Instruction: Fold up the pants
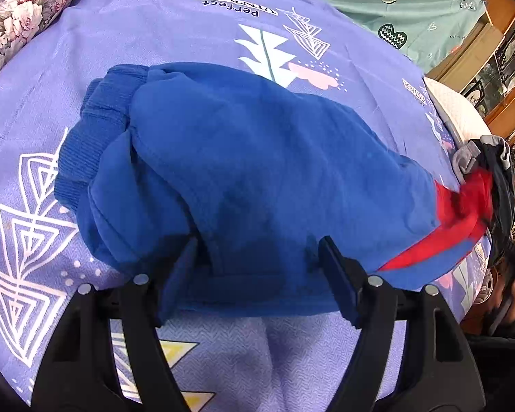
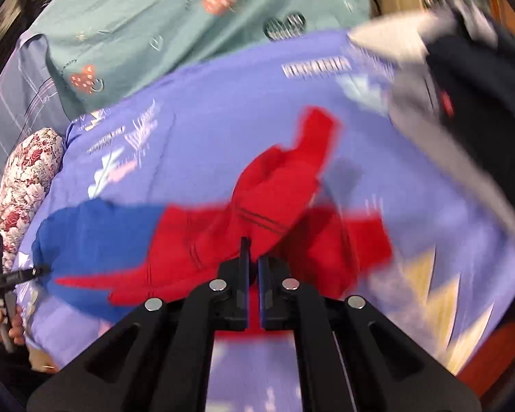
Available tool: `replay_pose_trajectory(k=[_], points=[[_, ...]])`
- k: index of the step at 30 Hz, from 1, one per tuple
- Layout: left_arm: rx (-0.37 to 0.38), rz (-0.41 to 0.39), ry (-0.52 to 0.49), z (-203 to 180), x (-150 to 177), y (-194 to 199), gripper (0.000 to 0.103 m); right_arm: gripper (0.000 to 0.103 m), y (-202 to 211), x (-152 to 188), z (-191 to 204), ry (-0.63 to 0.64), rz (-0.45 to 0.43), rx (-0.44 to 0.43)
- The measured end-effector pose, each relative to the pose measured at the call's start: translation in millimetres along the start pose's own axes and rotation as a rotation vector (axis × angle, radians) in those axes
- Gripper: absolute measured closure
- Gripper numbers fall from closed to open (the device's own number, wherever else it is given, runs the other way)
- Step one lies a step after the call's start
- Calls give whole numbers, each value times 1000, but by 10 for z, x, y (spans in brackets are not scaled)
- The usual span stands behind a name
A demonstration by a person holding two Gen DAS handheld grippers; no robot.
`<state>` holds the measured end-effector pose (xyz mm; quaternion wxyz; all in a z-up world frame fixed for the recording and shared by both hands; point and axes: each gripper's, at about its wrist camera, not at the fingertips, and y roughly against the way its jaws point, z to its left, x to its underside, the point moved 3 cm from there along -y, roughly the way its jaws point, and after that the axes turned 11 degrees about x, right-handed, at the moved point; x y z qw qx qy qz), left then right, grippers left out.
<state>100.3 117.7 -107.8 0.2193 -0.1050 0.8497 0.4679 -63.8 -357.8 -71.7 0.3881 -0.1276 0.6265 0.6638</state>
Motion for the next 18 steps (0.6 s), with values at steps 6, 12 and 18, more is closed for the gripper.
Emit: replay_pose_trajectory(k=[6, 12, 18], points=[[-30, 18, -27, -78, -32, -76, 23, 54, 26, 174, -377, -197, -10, -130], [-23, 4, -12, -64, -10, -54, 23, 48, -23, -225, -625, -222, -30, 17], [-33, 2, -12, -72, -14, -66, 22, 99, 29, -477, -668, -170, -67, -24]])
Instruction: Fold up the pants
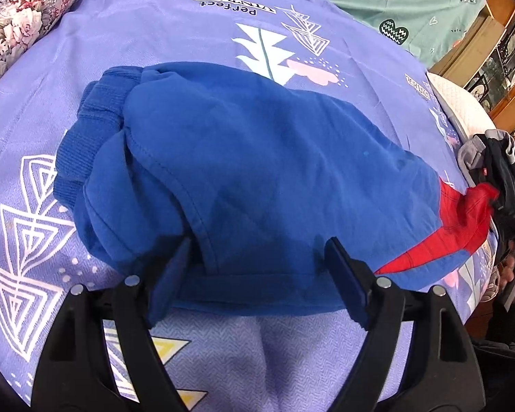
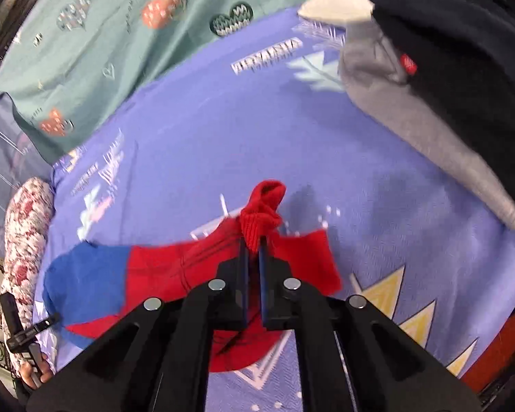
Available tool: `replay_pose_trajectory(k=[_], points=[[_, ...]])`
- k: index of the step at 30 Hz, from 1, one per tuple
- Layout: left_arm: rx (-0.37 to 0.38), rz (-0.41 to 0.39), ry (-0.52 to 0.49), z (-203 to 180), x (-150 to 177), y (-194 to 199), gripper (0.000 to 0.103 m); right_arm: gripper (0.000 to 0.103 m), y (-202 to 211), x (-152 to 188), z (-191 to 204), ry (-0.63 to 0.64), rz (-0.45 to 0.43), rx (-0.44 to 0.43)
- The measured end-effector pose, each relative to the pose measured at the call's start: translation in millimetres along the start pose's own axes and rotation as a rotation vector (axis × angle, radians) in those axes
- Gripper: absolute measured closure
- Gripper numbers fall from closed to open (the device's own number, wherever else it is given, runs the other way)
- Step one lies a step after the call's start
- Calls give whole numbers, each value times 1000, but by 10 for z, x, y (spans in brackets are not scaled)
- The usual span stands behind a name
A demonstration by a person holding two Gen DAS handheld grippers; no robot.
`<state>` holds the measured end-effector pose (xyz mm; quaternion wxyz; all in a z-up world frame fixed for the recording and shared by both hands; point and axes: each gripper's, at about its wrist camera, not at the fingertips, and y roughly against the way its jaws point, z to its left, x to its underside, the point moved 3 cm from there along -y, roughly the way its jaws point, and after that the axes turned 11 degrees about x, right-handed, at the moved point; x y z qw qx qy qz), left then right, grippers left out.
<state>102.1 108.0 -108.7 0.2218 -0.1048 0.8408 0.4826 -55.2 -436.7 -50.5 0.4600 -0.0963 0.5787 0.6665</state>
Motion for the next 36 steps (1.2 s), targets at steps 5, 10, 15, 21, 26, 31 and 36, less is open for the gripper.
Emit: replay_pose_trajectory(k=[5, 10, 15, 21, 26, 31, 36], points=[[-19, -2, -23, -27, 36, -7, 22, 99, 206, 225, -283, -9, 2, 45], [-35, 0, -28, -42, 53, 16, 22, 86, 291, 341, -571, -54, 66, 224], [-32, -12, -127, -321, 50, 181, 20, 66, 643, -95, 218, 102, -18, -12], [-76, 32, -94, -133, 126, -40, 14, 61, -215, 52, 2108, 398, 290, -366], [-71, 33, -78, -144, 100, 19, 14, 62, -1174, 430, 3130, 486, 544, -398], [-52, -30, -49, -134, -124, 143, 14, 64, -1751, 416, 3376, 473, 688, -417], [-72, 25, -21, -16, -212, -103, 14, 64, -1855, 474, 3462, 500, 818, -474]])
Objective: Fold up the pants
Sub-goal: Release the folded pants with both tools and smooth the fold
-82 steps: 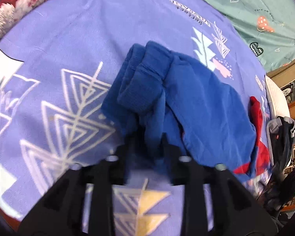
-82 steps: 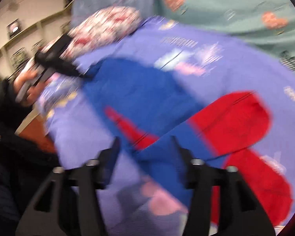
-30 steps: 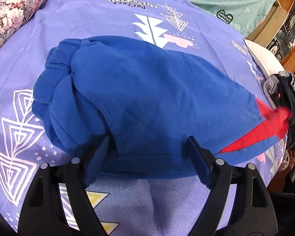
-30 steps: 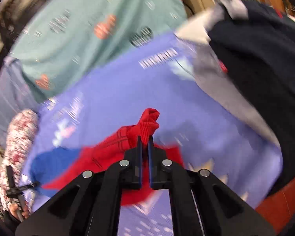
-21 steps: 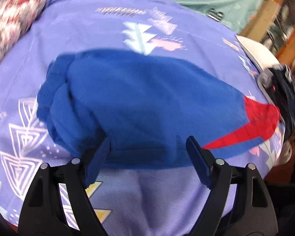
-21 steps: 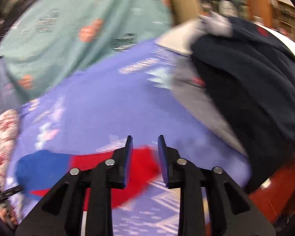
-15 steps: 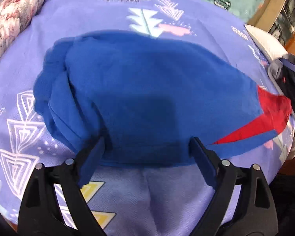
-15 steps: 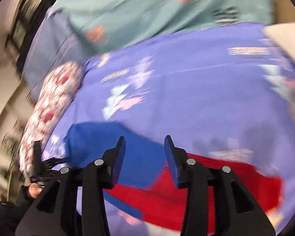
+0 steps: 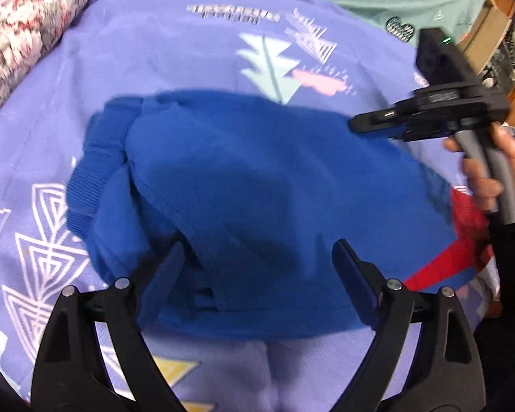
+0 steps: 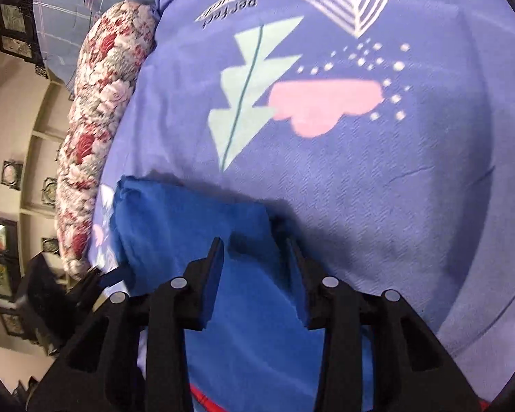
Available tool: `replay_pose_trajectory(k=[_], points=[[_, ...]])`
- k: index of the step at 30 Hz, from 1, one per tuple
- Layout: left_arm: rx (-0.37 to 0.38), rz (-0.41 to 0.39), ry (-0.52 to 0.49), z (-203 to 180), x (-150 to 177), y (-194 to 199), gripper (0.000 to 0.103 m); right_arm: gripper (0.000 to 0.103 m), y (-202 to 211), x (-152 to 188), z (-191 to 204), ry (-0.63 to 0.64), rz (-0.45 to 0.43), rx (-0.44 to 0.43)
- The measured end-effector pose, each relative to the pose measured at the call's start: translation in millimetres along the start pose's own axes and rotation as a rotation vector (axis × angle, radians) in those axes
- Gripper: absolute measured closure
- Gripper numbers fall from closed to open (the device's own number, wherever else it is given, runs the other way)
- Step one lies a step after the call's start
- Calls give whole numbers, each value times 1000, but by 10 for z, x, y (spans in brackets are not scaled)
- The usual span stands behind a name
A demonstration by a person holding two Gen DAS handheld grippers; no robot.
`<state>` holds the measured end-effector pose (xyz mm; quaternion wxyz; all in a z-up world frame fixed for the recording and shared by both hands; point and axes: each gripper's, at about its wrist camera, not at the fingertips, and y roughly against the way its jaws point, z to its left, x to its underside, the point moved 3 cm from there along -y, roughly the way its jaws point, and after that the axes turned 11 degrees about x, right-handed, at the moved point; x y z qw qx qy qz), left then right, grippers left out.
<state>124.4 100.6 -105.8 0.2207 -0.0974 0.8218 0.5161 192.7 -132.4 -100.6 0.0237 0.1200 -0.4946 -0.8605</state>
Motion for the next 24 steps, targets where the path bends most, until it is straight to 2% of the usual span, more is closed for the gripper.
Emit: replay_pose_trajectory(k=[2, 4, 5, 7, 8, 10, 12, 15, 16, 18, 21, 23, 24], points=[[-4, 11, -1, 30, 10, -83, 12, 64, -40, -19, 39, 14, 50, -39], [-9, 12, -20, 5, 19, -99, 10, 66, -79, -74, 36, 12, 53, -33], [-14, 12, -25, 0, 28, -104, 10, 70, -95, -102, 25, 10, 46, -37], [-10, 11, -27, 4, 47, -85, 10, 93, -148, -186, -3, 19, 2, 20], [-2, 10, -23, 17, 55, -73, 10, 96, -168, -212, -29, 17, -18, 41], [13, 6, -14, 40, 63, -56, 10, 97, -167, -228, -55, -7, -50, 28], [26, 1, -8, 56, 75, -38, 10, 97, -118, -222, -61, 2, -95, 59], [22, 4, -14, 44, 90, -31, 10, 77, 167, -303, -225, -48, -237, 195], [20, 6, -17, 39, 97, -32, 10, 76, 285, -320, -283, -68, -259, 173], [19, 9, -16, 35, 106, -11, 10, 76, 420, -270, -229, -57, -262, 127], [23, 2, -6, 32, 95, 91, 10, 76, 437, 8, 180, 52, -226, 64], [-43, 6, -12, 89, 105, 108, 10, 76, 277, 254, 326, 75, -185, 110], [-51, 26, 1, 147, 132, 82, 10, 76, 157, 338, 296, 48, -155, 145]])
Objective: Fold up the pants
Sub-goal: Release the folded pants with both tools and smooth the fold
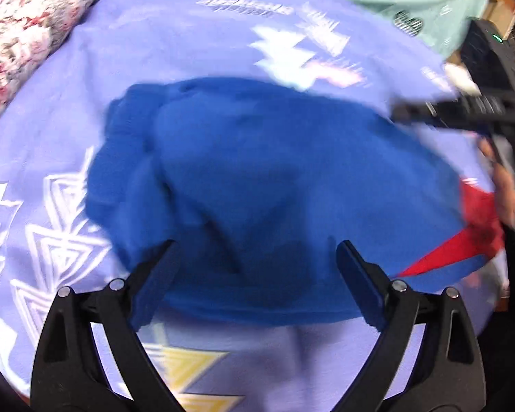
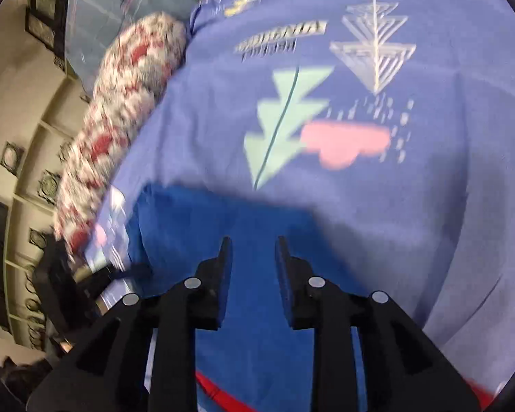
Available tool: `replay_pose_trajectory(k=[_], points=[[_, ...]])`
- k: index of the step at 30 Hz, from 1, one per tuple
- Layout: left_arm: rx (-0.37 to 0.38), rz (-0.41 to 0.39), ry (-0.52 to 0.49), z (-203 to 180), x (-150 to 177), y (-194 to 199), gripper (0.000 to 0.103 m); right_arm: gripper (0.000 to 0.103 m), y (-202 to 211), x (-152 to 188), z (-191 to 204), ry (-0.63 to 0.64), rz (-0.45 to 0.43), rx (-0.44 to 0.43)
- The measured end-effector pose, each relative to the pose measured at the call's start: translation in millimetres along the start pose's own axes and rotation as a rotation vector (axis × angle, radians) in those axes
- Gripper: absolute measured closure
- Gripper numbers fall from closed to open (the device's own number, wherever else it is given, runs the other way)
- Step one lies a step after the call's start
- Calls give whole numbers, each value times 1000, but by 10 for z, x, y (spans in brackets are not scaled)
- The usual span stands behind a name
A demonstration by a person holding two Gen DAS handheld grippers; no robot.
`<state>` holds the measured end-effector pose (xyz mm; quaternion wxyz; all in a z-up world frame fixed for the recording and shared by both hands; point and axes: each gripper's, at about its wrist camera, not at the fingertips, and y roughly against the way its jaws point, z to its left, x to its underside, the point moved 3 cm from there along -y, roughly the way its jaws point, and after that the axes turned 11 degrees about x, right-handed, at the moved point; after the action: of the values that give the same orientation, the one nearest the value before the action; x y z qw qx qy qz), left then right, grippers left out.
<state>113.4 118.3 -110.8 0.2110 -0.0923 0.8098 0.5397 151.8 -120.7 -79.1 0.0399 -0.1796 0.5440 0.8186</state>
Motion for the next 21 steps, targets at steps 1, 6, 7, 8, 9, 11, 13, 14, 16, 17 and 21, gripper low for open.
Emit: replay_pose_trajectory(k=[1, 6, 7, 8, 9, 11, 13, 14, 16, 17, 21], points=[[11, 3, 4, 42, 26, -12, 10, 76, -164, 120, -62, -41, 48, 40], [19, -17, -1, 46, 61, 125, 10, 75, 417, 530, -301, -158, -173, -2], [25, -29, 5, 43, 62, 169, 10, 68, 718, 694, -399, -180, -261, 3], [22, -44, 5, 5, 46, 206, 10, 63, 983, 857, -521, -205, -341, 51], [17, -56, -1, -49, 36, 237, 10, 56, 1319, 1110, -726, -252, -439, 133], [29, -79, -37, -258, -8, 258, 10, 55, 1710, 1506, -1068, -340, -519, 252], [61, -88, -90, -506, -25, 248, 10, 55, 2022, 1995, -1493, -481, -535, 332], [76, -90, -128, -672, -25, 229, 10, 55, 2092, 2204, -1662, -544, -519, 333], [87, -82, -185, -914, -1, 163, 10, 55, 2138, 2587, -1910, -660, -480, 288], [88, -75, -199, -986, 4, 129, 10, 55, 2114, 2699, -1988, -689, -461, 280], [111, -51, -211, -1174, 76, 25, 10, 55, 1883, 2714, -2133, -710, -407, 269]])
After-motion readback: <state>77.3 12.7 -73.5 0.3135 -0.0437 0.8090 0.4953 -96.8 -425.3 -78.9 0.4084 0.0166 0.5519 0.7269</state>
